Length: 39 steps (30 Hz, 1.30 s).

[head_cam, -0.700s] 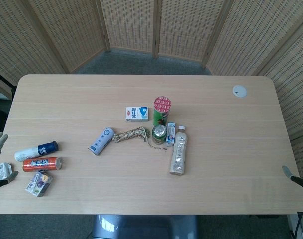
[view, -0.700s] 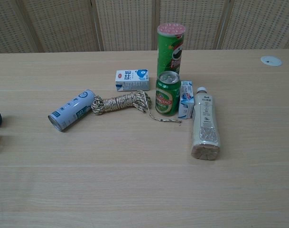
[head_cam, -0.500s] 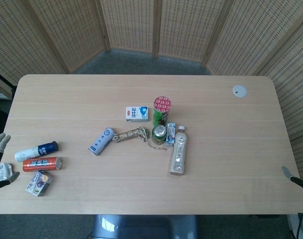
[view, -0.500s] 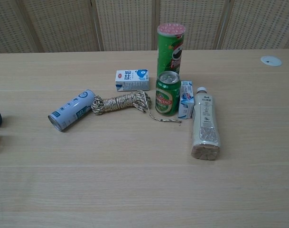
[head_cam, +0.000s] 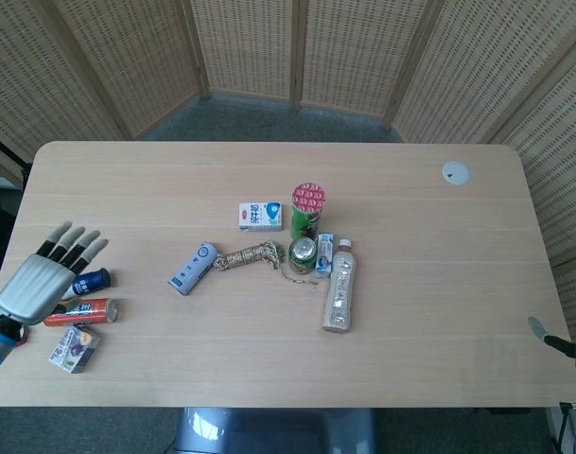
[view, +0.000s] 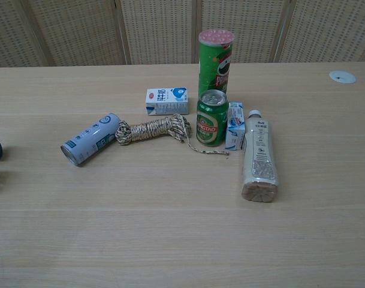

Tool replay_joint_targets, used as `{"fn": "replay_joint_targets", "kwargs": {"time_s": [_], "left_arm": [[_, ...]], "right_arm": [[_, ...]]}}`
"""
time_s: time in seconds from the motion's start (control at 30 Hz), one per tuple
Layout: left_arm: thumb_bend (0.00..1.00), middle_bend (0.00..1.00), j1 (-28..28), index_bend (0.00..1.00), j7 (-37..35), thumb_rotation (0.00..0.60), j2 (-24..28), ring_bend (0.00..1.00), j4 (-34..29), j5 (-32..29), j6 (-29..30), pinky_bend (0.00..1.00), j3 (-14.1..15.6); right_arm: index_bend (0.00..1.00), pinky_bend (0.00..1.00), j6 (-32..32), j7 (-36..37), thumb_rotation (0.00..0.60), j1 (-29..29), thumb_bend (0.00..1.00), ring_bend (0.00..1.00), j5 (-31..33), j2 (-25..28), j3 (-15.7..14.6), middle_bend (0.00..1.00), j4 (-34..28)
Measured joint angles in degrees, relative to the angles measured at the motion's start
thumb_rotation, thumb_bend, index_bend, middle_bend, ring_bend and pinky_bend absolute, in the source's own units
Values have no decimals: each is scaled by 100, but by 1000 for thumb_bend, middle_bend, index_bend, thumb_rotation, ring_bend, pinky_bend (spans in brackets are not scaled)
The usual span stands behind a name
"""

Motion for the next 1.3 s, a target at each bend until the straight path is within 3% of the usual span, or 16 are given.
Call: {"fn": "replay_joint_targets", "kwargs": {"time_s": [0.27, 0.6, 0.8, 1.3], "left_arm": [[0, 0, -1037, 0, 344, 600, -632, 0, 829, 409, -1055, 0, 17], [0, 0, -1522, 0, 1229, 600, -1300, 0, 1265, 198, -1747, 0, -55], [0, 0, -1848, 0, 1642, 600, -1894, 0, 1905, 334, -1727, 0, -13], [0, 0, -2093, 0, 1289, 600, -3121, 0, 3571, 757, -1039, 0, 545]], "right_arm": [[0, 0, -68, -39, 572, 31, 0, 0, 103, -27, 19, 0, 43], [0, 0, -184, 63, 572, 63, 0, 0, 195, -25, 37, 0, 162], [0, 0, -256, 262, 570, 59, 0, 0, 282, 35, 76, 0, 195], [0, 0, -390, 603, 570, 39, 0, 0, 341, 188, 96, 0, 184]]}}
